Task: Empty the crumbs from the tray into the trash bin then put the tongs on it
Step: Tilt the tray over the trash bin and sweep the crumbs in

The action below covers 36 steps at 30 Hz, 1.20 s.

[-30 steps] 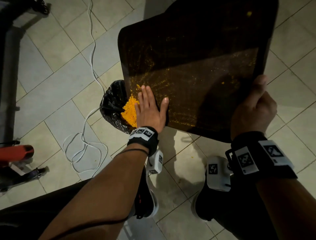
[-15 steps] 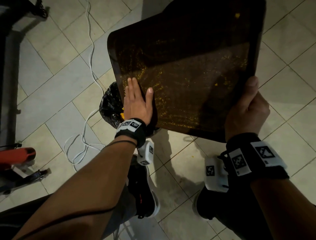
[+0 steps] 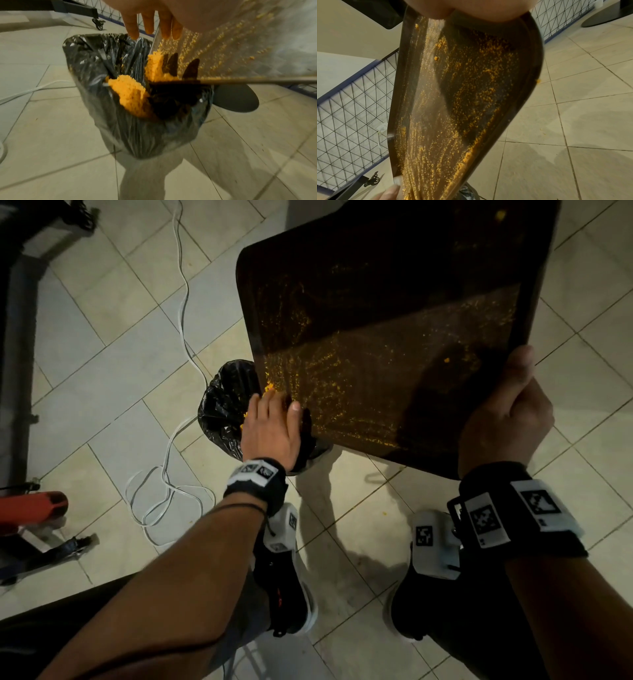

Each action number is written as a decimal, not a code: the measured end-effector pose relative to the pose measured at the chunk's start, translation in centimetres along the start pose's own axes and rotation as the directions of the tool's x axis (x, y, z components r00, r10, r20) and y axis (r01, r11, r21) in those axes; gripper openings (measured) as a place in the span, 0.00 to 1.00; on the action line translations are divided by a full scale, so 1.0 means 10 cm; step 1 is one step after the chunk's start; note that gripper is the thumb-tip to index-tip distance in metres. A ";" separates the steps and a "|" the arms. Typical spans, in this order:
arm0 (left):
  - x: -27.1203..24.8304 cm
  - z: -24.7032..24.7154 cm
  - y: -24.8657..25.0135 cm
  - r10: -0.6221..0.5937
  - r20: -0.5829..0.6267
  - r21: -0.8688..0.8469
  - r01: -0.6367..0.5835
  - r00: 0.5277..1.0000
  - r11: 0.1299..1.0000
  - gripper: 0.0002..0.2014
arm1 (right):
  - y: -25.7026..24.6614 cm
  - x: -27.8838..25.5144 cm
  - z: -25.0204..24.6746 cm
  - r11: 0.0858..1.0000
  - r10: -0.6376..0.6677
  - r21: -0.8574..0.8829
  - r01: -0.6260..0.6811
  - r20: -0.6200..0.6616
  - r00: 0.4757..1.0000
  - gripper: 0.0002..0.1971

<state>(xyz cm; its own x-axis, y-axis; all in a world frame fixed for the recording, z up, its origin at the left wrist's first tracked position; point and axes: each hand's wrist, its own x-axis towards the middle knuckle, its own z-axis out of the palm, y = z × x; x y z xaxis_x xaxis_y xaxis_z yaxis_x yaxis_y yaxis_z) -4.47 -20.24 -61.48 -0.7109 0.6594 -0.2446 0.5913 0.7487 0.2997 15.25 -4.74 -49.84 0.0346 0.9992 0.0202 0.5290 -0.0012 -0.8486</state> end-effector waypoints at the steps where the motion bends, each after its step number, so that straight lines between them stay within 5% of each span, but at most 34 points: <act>1: 0.11 -0.03 -0.01 0.003 -0.007 0.002 -0.003 1.000 1.000 0.32 | -0.01 0.00 -0.01 1.000 -0.006 0.009 0.006 0.001 1.000 0.24; 9: 0.15 0.11 -0.17 -0.035 0.276 0.047 0.023 0.961 0.999 0.36 | -0.06 0.09 -0.05 0.990 -0.091 0.111 0.090 -0.003 0.996 0.25; 15: -0.36 0.16 0.06 0.004 0.075 -0.134 0.006 0.997 0.991 0.30 | -0.15 0.10 -0.06 0.981 -0.175 0.080 0.176 -0.025 0.984 0.24; 19: -0.62 0.25 0.29 0.132 0.175 -0.245 -0.087 0.976 0.966 0.30 | -0.20 0.08 -0.05 0.980 -0.189 0.071 0.189 -0.005 0.982 0.23; 26: -0.19 0.30 -0.09 -0.048 0.423 0.159 -0.022 0.905 0.987 0.33 | -0.23 0.08 -0.17 0.981 -0.193 0.029 0.192 0.058 0.979 0.25; 32: 0.00 -0.06 -0.25 0.036 0.095 0.188 -0.053 0.995 0.981 0.27 | -0.22 0.09 -0.14 0.978 -0.202 0.058 0.199 0.035 0.979 0.23; 36: 0.03 0.01 -0.27 -0.022 0.223 0.216 -0.027 0.975 0.976 0.32 | -0.26 0.09 -0.14 0.976 -0.209 0.069 0.207 0.027 0.977 0.24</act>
<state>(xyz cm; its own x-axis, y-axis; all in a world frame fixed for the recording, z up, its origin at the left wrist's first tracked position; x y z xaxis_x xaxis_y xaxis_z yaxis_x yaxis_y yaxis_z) -6.24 -22.09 -62.41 -0.6212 0.6413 -0.4503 0.6786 0.7277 0.1002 15.11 -3.87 -46.89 -0.1002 0.9780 0.1828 0.4651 0.2085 -0.8604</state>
